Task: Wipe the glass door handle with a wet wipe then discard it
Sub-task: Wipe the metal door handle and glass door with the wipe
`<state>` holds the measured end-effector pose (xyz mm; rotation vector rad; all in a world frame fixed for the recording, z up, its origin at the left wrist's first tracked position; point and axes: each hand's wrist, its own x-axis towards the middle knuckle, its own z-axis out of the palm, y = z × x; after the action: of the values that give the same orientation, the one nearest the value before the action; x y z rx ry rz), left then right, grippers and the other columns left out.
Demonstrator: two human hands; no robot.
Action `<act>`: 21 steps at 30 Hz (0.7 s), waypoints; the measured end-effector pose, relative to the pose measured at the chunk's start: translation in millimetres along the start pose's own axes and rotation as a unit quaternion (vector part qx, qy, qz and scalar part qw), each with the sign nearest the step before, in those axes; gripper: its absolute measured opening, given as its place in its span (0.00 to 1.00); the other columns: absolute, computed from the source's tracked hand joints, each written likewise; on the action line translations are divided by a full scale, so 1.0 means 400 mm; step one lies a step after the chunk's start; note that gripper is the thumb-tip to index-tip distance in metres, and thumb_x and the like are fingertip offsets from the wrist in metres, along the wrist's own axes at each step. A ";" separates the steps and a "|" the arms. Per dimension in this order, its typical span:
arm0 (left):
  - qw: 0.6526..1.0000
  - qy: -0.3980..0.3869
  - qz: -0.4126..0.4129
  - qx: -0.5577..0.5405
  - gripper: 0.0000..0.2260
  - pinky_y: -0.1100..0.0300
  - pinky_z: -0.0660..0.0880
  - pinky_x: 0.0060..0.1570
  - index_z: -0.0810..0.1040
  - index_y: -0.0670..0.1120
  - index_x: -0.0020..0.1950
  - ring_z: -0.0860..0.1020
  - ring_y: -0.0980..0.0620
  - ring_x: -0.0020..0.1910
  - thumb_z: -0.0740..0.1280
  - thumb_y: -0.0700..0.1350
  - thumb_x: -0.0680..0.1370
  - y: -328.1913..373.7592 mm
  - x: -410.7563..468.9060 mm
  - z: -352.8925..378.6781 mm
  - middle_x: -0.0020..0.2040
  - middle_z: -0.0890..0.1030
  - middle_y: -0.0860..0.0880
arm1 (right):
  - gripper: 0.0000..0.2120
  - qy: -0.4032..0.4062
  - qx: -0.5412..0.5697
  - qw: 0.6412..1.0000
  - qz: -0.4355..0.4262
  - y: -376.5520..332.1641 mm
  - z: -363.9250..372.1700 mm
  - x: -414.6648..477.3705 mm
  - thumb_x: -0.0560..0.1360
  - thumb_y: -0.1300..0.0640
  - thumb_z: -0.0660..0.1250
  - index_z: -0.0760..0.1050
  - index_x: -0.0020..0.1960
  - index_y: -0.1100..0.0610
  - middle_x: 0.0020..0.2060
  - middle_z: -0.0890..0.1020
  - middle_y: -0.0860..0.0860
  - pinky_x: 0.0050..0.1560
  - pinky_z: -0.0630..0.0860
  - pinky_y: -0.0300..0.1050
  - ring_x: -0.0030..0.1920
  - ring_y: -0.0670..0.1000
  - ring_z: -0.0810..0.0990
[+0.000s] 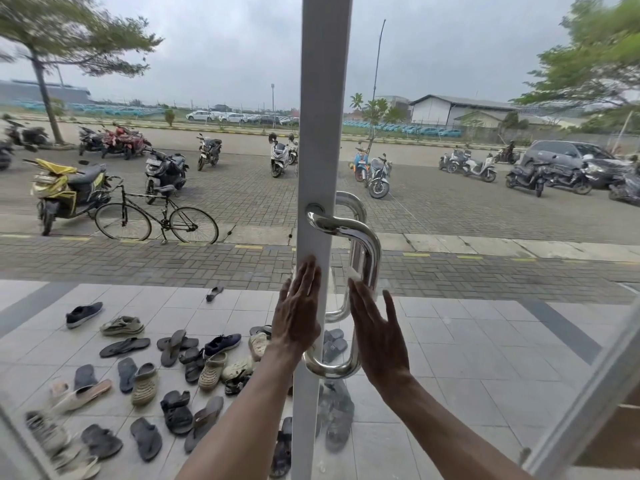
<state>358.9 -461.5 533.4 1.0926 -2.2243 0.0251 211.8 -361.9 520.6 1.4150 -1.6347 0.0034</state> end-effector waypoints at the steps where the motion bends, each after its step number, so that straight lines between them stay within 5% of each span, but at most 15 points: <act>1: 1.000 0.005 0.001 -0.002 0.43 0.53 0.46 0.81 0.45 0.44 0.83 0.42 0.51 0.82 0.61 0.29 0.72 0.001 0.009 -0.007 0.83 0.40 0.49 | 0.37 -0.014 0.006 1.000 -0.014 -0.014 0.014 -0.034 0.77 0.62 0.58 0.42 0.80 0.63 0.79 0.40 0.57 0.77 0.56 0.53 0.79 0.53 0.40; 5: 1.000 0.013 0.007 -0.005 0.44 0.54 0.43 0.80 0.42 0.45 0.83 0.40 0.52 0.82 0.61 0.28 0.72 -0.007 0.029 -0.025 0.83 0.37 0.50 | 0.45 -0.118 -0.033 0.989 -0.078 -0.041 0.035 -0.133 0.76 0.45 0.62 0.39 0.80 0.61 0.79 0.37 0.58 0.78 0.51 0.53 0.79 0.55 0.36; 10: 1.000 0.008 0.025 0.003 0.46 0.53 0.47 0.81 0.42 0.45 0.83 0.40 0.52 0.82 0.61 0.28 0.71 -0.017 0.030 -0.034 0.83 0.37 0.51 | 0.40 -0.046 0.086 0.995 0.021 0.023 -0.037 0.002 0.74 0.64 0.59 0.42 0.80 0.61 0.79 0.37 0.55 0.77 0.44 0.60 0.79 0.52 0.39; 13: 0.999 0.029 0.014 -0.006 0.46 0.55 0.46 0.81 0.43 0.44 0.83 0.40 0.52 0.82 0.62 0.28 0.70 -0.002 0.043 -0.040 0.83 0.37 0.50 | 0.46 -0.026 0.198 0.977 0.074 0.056 -0.102 0.114 0.69 0.58 0.63 0.42 0.80 0.63 0.80 0.40 0.55 0.77 0.46 0.62 0.79 0.54 0.40; 17: 0.999 0.032 0.018 -0.024 0.44 0.55 0.46 0.81 0.43 0.42 0.83 0.41 0.52 0.82 0.62 0.29 0.71 0.013 0.052 -0.044 0.83 0.39 0.48 | 0.53 0.000 0.332 0.933 0.140 0.019 -0.112 0.121 0.64 0.53 0.69 0.43 0.79 0.65 0.79 0.41 0.60 0.77 0.51 0.62 0.79 0.59 0.41; 21: 0.999 0.038 0.020 -0.022 0.43 0.54 0.46 0.82 0.42 0.41 0.83 0.41 0.52 0.82 0.61 0.28 0.73 0.011 0.056 -0.042 0.83 0.39 0.48 | 0.56 0.002 0.497 0.840 0.219 -0.090 -0.049 0.015 0.64 0.51 0.69 0.38 0.78 0.67 0.79 0.40 0.61 0.77 0.54 0.62 0.79 0.59 0.41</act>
<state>354.9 -469.5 560.4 1.0057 -2.1679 0.0342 252.4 -367.7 515.9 1.6832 -2.0148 1.2844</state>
